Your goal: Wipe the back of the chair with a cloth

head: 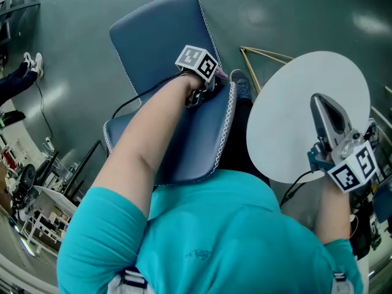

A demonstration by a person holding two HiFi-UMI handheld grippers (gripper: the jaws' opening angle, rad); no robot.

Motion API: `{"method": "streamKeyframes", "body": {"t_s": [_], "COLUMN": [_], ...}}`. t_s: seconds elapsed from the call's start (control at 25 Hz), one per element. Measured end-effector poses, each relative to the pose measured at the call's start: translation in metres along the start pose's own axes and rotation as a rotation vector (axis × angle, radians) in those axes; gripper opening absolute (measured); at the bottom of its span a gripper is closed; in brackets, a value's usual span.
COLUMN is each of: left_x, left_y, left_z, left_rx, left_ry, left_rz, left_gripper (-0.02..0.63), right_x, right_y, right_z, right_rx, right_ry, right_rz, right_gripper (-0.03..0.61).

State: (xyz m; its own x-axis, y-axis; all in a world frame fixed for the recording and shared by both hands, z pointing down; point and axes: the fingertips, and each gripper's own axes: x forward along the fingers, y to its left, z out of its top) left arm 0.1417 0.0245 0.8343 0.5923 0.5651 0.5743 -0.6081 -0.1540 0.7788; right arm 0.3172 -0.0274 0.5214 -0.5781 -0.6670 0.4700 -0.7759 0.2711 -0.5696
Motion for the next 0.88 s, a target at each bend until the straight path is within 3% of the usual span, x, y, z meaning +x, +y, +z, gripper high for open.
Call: {"method": "streamKeyframes", "body": {"t_s": [0.12, 0.28, 0.6, 0.88], "left_x": [0.0, -0.022, -0.123, -0.246], "left_y": [-0.012, -0.029, -0.045, -0.073], "left_z": [0.009, 0.028, 0.052, 0.032], "left_rx": [0.035, 0.062, 0.132, 0.192], "left_ry": [-0.066, -0.217, -0.459, -0.66], "left_rz": [-0.068, -0.132, -0.084, -0.08], "left_gripper": [0.058, 0.058, 0.058, 0.058], "right_x": [0.001, -0.001, 0.009, 0.01], "right_y": [0.001, 0.003, 0.035, 0.092], "right_z": [0.001, 0.009, 0.046, 0.089], "right_rx": [-0.018, -0.024, -0.046, -0.102], "right_ry": [0.002, -0.012, -0.077, -0.134], "right_rz": [0.002, -0.008, 0.001, 0.014], "right_gripper": [-0.009, -0.009, -0.009, -0.009]}}
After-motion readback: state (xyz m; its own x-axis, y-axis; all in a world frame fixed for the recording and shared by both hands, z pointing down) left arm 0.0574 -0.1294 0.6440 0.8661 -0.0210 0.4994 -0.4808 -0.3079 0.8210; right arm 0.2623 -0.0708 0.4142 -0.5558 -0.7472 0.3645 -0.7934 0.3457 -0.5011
